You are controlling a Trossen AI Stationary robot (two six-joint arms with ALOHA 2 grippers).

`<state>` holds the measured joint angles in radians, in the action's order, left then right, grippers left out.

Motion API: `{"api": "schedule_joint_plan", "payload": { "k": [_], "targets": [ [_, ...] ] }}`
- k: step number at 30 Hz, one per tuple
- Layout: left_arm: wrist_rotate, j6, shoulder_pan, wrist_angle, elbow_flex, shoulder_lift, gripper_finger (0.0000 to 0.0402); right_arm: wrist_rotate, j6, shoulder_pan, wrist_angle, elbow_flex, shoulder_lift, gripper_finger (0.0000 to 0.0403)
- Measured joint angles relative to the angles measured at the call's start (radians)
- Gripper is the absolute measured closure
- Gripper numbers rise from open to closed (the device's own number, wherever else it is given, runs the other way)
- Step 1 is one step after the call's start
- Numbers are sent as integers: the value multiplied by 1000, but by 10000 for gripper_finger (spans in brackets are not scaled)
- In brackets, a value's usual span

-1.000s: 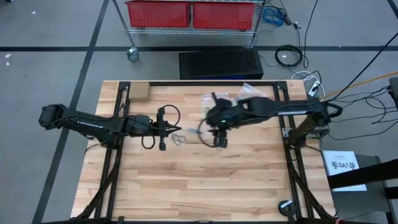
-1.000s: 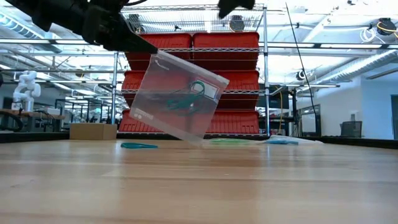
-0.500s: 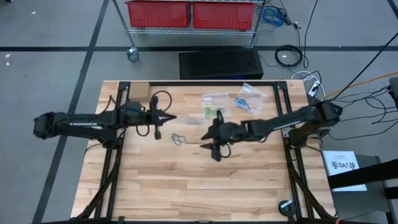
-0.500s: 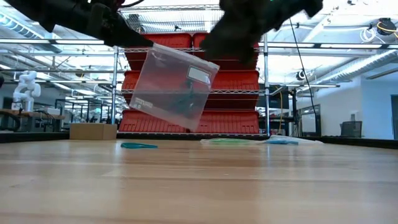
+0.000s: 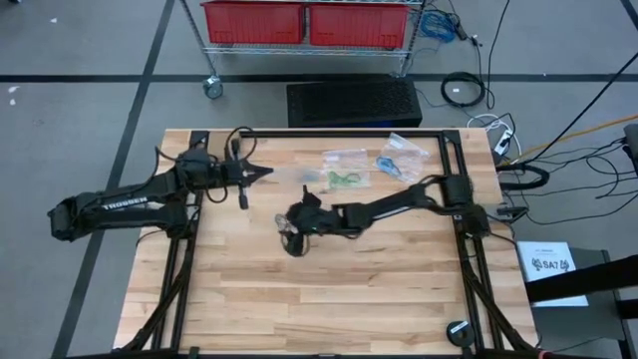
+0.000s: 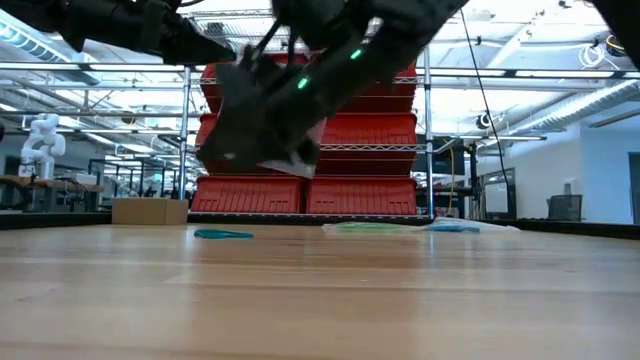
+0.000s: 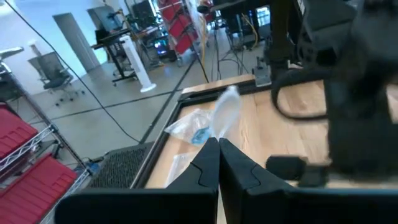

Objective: Sort rubber bands
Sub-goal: Put the blue rubber band into the transparent zip bag

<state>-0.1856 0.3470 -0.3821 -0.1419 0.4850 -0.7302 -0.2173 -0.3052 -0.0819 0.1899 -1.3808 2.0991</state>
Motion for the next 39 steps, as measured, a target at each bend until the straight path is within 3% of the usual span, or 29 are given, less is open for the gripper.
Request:
{"api": "schedule_joint_plan", "payload": {
  "k": [7, 15, 19, 29, 34, 39],
  "targets": [
    [-48, 0, -39, 33, 0, 13, 398, -27, -58, 47, -124, -143, 158, 93],
    [-48, 0, -45, 47, 0, 13, 398, -93, -125, 50, -119, -155, 226, 98],
    [-48, -1, -45, 53, 0, 13, 398, -123, -149, 51, -130, -159, 243, 148],
    [-48, -13, -44, 54, 0, 13, 398, -84, -118, 54, -149, -160, 278, 388],
    [-67, -25, -44, 61, 0, 13, 398, -63, -90, 50, -161, -158, 251, 398],
    [-71, -24, -44, 62, -1, 13, 398, 36, -43, 40, -225, -148, 179, 402]
  ]
}}
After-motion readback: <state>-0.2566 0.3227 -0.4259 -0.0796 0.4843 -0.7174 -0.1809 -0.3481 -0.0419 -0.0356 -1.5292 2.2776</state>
